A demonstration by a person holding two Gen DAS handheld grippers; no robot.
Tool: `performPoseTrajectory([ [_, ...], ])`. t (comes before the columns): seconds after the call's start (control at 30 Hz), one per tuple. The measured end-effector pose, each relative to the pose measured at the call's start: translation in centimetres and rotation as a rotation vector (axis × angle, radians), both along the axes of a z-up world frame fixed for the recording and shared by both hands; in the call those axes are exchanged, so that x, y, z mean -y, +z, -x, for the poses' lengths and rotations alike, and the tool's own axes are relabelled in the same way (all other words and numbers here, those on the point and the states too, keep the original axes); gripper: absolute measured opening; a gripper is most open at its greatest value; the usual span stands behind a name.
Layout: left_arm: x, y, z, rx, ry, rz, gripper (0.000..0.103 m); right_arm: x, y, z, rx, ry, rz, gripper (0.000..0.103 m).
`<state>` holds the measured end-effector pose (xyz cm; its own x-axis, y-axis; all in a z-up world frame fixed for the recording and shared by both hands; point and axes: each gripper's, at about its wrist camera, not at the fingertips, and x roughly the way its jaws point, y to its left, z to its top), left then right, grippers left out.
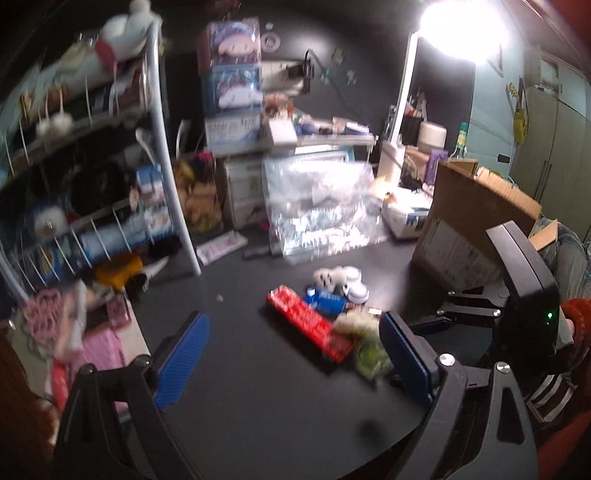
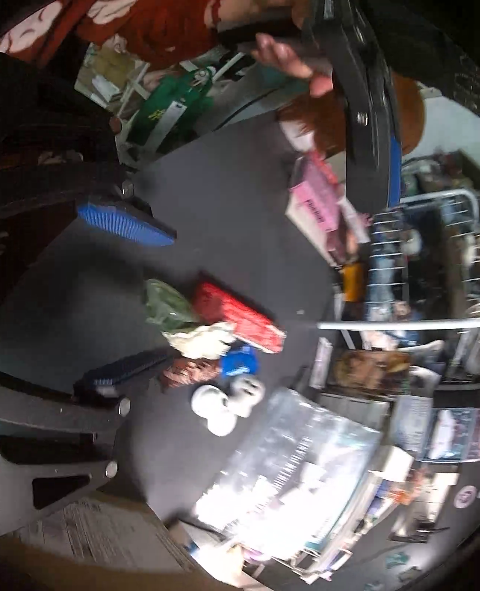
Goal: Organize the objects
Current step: 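Grasp the green plastic cup with the left tool, then lower the green cup into the cardboard box and open the left tool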
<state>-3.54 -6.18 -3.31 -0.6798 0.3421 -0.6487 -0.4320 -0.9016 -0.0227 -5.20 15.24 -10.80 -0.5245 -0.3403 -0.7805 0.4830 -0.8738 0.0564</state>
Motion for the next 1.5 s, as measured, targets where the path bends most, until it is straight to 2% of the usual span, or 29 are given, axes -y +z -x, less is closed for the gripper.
performPoseTrajectory([
  [0.1,0.0,-1.3,0.2,0.033,-0.006,-0.006,0.092,0.1,-1.1,0.5,0.011,0.002,-0.012,0.048],
  [0.17,0.0,-1.8,0.2,0.045,-0.006,-0.007,0.092,0.5,-1.8,0.9,0.022,0.005,-0.022,0.039],
  [0.37,-0.2,-2.4,0.4,0.065,-0.02,-0.01,0.092,1.3,-2.5,1.2,0.005,0.015,-0.079,0.038],
  [0.57,-0.5,-2.9,0.9,0.089,-0.025,-0.011,0.092,1.6,-2.8,1.6,-0.008,0.016,-0.092,0.038],
  [0.7,-1.0,-3.3,0.8,0.096,-0.036,0.01,0.092,1.6,-2.8,1.9,-0.005,0.017,-0.079,0.032],
  [0.83,-1.6,-3.8,0.5,0.123,-0.073,0.012,0.092,1.6,-2.8,1.7,-0.005,0.022,-0.074,0.029],
  [1.1,-3.4,-5.9,0.6,0.256,-0.199,-0.069,0.091,1.5,-2.6,0.5,-0.001,0.046,-0.037,0.029],
  [1.17,-3.9,-6.6,0.6,0.28,-0.214,-0.081,0.087,1.5,-2.2,0.1,-0.014,0.056,-0.024,0.029],
  [1.33,-4.6,-6.7,0.3,0.314,-0.261,-0.137,0.056,1.8,-1.4,-0.9,-0.043,0.08,-0.016,0.029],
  [1.5,-4.7,-4.9,-0.4,0.29,-0.283,-0.143,0.045,2.1,-0.1,-1.6,-0.073,0.097,0.002,0.029],
])
